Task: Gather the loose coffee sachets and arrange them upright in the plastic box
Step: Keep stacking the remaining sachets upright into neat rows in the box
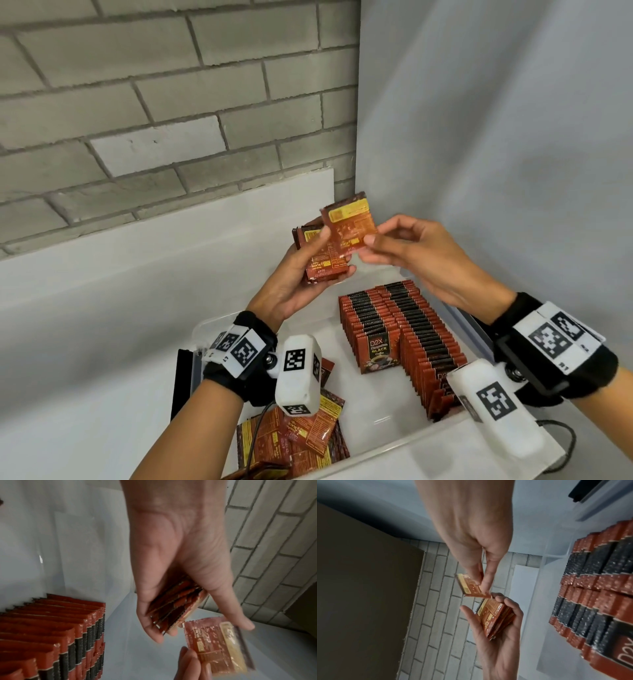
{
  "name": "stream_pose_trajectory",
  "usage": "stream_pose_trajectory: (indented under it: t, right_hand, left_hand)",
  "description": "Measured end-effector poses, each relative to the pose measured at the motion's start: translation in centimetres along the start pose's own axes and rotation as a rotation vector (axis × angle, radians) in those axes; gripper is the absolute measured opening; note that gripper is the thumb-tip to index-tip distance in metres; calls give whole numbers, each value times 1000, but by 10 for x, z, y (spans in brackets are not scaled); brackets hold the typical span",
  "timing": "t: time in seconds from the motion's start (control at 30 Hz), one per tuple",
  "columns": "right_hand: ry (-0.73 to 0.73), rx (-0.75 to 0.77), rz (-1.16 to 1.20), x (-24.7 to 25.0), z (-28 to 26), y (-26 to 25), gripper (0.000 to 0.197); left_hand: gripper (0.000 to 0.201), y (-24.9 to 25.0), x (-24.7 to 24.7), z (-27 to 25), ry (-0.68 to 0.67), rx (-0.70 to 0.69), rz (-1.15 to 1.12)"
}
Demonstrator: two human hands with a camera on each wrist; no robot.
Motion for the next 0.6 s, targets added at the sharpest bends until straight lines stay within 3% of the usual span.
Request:
stream_pose_trajectory:
  t: [0.13, 0.33, 0.5, 0.6]
  right_hand:
    - [61, 183, -160, 7, 0, -14, 17]
    - [98, 319, -479, 4, -3, -15, 15]
    - [41, 295, -534, 1, -5, -13, 21]
    - [14, 234, -477, 3, -4, -13, 18]
  left_hand:
    - [97, -4, 2, 2, 4, 32, -124]
    - [79, -2, -6, -1, -106, 20, -189]
    - [63, 2, -5, -3, -106, -15, -182]
    - [64, 1, -2, -3, -98, -18, -184]
Point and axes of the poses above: each hand's wrist, its own z-axis towards the middle knuckle, its own x-axis out of the back of the hand, y = z × x, the point moved 6 cm from there along z, towards the middle knuckle, and after that the axes turned 4 degrees about x, right-handed, at the moved point
